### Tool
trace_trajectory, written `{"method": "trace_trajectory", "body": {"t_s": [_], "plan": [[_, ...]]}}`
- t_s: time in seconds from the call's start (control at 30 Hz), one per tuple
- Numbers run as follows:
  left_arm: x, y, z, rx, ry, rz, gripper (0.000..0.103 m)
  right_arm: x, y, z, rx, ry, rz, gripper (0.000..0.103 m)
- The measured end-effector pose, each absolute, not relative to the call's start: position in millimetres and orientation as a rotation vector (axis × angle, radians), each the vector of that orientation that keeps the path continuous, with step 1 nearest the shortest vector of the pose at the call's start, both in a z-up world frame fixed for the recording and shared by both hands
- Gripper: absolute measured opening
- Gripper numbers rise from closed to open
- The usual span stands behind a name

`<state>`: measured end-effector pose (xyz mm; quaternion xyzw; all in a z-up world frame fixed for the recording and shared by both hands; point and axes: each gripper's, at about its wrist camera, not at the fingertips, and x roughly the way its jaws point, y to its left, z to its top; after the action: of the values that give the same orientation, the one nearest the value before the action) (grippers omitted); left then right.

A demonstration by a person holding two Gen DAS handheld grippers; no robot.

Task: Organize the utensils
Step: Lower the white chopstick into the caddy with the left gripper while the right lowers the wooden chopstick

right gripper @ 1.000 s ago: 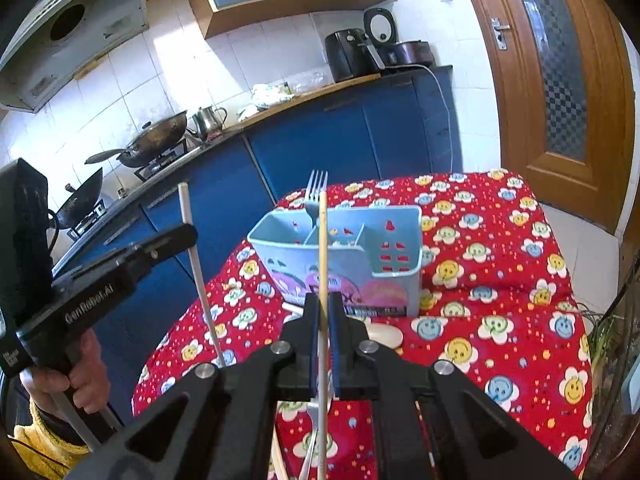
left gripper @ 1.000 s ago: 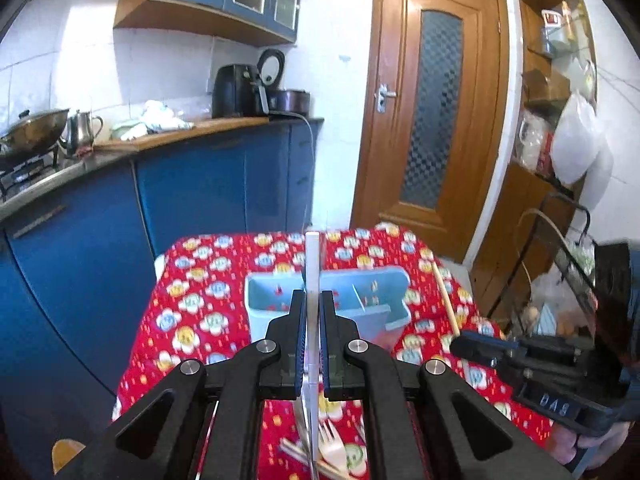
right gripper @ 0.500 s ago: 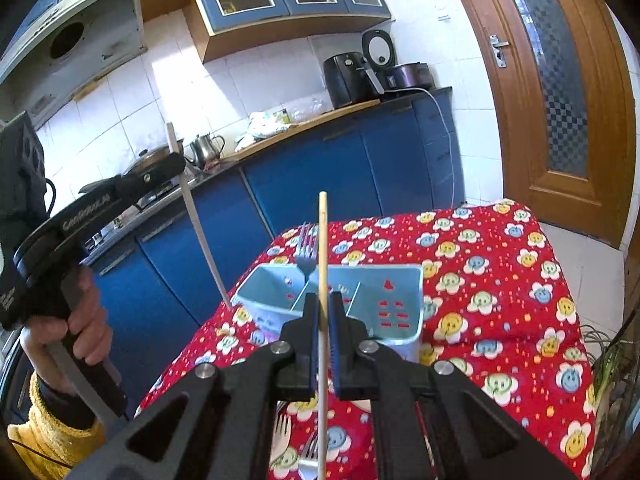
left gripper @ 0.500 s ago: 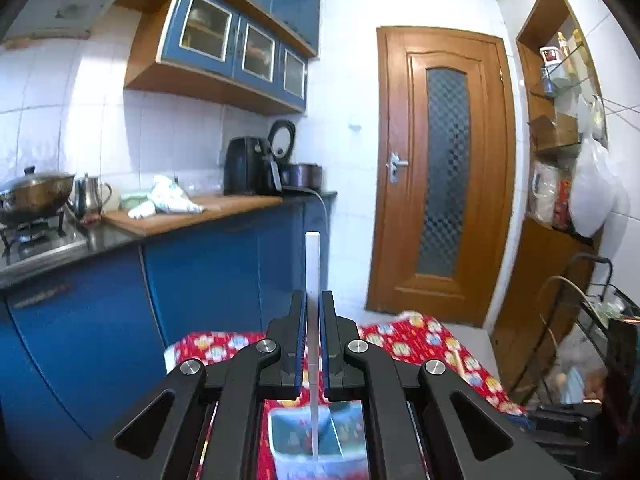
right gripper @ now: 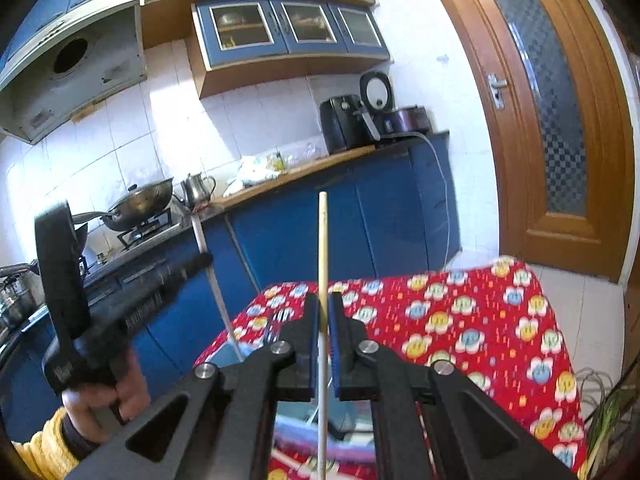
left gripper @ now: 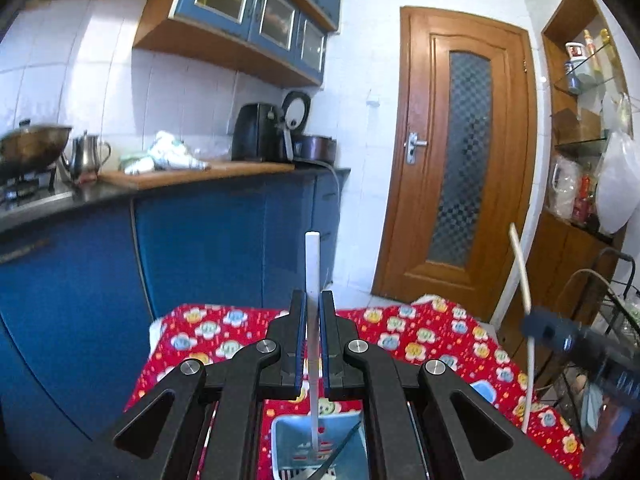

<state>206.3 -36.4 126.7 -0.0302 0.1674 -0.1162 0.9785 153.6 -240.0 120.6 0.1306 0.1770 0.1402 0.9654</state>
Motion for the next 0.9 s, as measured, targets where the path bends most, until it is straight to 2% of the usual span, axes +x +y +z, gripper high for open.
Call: {"method": "trace_trajectory", "body": {"t_s": [0.3,0.9], "plan": [[216,-32,97,-0.083,0.38,-0.232,0.006,179,-232,109,0.175,0.234,0.254,0.006],[209,-43,78,-0.021,0.347,-0.241,0.006,193,-227,64,0.154,0.266,0.271,0.006]]}}
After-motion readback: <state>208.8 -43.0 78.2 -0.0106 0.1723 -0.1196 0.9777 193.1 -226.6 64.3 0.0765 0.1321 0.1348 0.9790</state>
